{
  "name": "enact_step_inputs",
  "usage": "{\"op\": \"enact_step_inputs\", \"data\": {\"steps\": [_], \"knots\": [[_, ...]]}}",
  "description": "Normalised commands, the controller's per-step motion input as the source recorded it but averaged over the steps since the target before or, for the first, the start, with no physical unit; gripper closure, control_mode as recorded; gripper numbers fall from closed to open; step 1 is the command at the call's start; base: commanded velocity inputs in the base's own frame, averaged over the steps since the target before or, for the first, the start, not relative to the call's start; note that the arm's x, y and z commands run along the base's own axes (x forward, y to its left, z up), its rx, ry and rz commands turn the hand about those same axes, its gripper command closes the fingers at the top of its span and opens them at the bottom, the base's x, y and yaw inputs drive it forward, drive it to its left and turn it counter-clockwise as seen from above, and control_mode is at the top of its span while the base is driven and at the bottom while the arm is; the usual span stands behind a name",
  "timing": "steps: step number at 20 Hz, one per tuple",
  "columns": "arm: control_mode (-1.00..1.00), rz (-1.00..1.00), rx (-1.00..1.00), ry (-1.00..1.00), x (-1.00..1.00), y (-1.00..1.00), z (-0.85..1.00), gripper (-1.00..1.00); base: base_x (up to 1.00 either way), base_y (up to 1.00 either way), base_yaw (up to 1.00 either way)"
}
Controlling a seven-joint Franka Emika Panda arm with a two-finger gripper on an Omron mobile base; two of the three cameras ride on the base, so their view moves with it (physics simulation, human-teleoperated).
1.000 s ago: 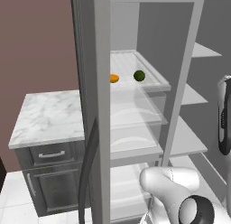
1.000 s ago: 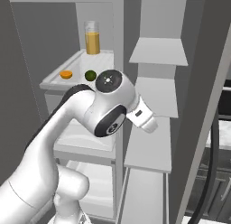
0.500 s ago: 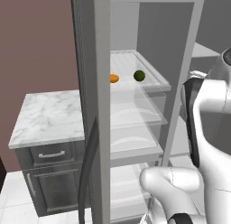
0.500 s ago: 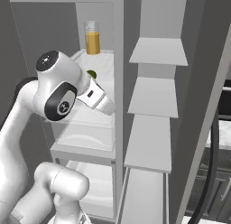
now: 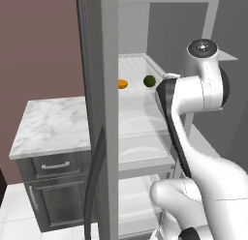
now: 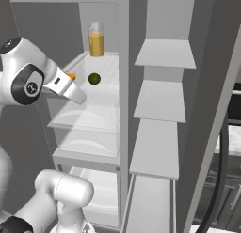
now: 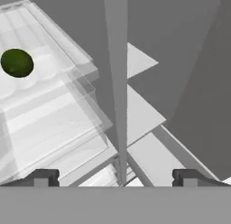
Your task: Take the orange and lime from the fridge shelf and place them in the freezer drawer to begin freezing them.
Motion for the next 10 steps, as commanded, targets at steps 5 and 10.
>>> {"op": "enact_step_inputs", "data": {"steps": [5,10], "knots": [[-1.00,0.15,0.09,0.02,0.92,0.40,-0.07,-1.00,0.00,0.00,0.00],[-1.00,0.19,0.06,-0.03,0.78,0.05,-0.23,-1.00,0.00,0.00,0.00]]}}
